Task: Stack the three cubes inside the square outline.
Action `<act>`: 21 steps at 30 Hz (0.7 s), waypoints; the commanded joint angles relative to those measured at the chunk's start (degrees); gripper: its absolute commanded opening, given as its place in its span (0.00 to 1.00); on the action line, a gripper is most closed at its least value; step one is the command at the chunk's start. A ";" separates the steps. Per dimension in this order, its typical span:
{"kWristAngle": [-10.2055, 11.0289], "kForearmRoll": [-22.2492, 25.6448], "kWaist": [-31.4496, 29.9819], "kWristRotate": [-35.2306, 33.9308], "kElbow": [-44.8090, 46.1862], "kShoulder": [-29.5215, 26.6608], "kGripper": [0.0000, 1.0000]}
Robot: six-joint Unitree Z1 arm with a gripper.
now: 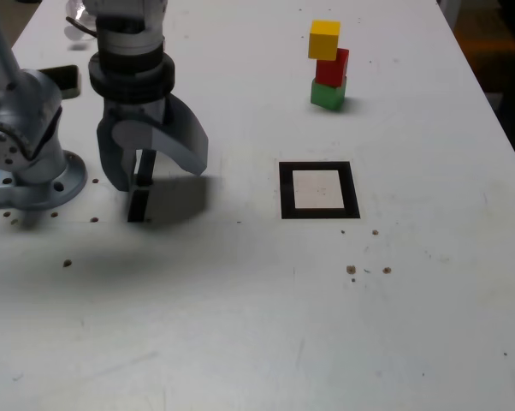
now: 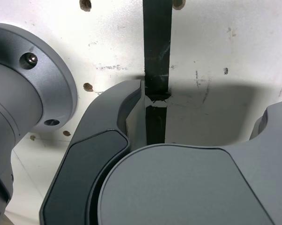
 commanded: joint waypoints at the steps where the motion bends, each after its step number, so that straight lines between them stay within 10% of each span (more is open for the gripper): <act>1: 0.06 -0.08 -0.06 -0.12 -0.06 -0.08 0.92; 21: 0.02 1.04 -0.07 -0.13 -0.24 -0.54 0.92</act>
